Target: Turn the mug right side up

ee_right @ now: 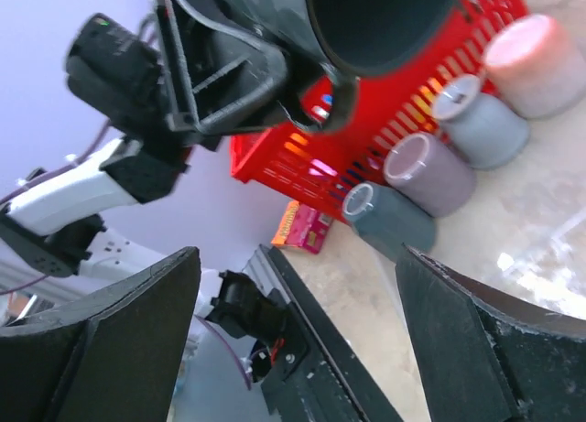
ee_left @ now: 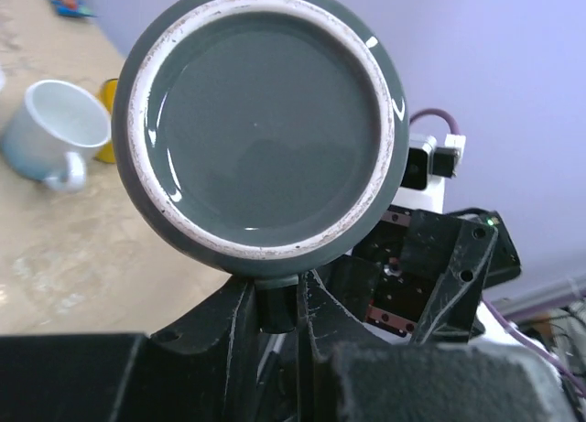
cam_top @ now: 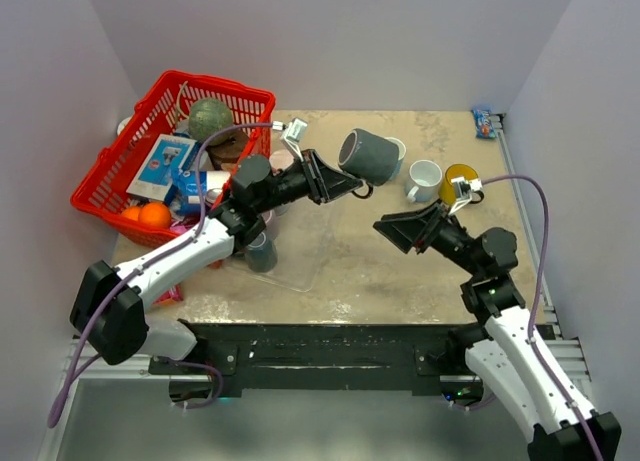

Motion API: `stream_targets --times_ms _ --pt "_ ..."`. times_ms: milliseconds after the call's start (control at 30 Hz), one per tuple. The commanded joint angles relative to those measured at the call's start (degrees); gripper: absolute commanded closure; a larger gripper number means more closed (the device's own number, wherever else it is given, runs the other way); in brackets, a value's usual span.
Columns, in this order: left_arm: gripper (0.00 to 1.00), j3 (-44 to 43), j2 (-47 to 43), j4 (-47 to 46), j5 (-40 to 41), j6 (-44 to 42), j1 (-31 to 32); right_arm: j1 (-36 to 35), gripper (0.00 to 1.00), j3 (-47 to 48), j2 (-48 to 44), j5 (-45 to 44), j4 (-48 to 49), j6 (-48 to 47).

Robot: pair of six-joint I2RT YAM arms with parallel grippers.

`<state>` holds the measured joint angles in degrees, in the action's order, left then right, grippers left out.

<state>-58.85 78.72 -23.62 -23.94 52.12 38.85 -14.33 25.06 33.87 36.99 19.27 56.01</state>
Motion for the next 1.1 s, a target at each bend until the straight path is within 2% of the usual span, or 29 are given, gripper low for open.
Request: stream_targets --times_ms 0,200,433,600,700,733,767,867,1033,1067 --pt "1.0 0.23 -3.92 -18.12 -7.17 6.5 1.22 -5.87 0.11 7.8 4.18 -4.99 5.43 -3.88" --pt "1.0 0.49 -5.86 -19.97 -7.7 3.78 3.6 -7.82 0.18 13.43 9.54 -7.37 4.55 -6.09" --pt "1.0 1.19 -5.95 -23.14 -7.87 2.46 5.44 -8.26 0.37 16.07 12.36 -7.9 5.95 -4.16" --pt "1.0 1.46 -4.98 -23.84 -8.05 2.11 5.71 -8.17 0.46 15.28 12.27 -7.81 10.78 -0.65" --pt "1.0 1.55 -4.19 -24.46 -8.57 2.2 5.71 -8.26 0.6 14.67 13.15 -7.29 13.59 1.64" --pt "1.0 1.63 -4.01 -24.63 -8.66 2.11 5.71 -8.26 0.67 14.58 13.24 -7.11 14.13 1.91" --pt "1.0 1.63 -3.75 -24.9 -8.84 2.2 5.71 -8.26 0.81 14.41 13.42 -6.94 14.57 2.26" --pt "1.0 1.98 -3.4 -24.73 -8.93 2.11 5.71 -8.26 1.0 14.05 13.68 -7.02 15.71 3.58" --pt "1.0 1.46 -2.43 -21.31 -8.75 0.88 5.71 -8.35 1.0 13.61 12.72 -8.16 15.72 3.76" --pt "0.89 1.28 -2.25 -20.43 -8.75 0.53 5.71 -8.35 1.0 13.7 12.45 -8.51 15.37 3.41"
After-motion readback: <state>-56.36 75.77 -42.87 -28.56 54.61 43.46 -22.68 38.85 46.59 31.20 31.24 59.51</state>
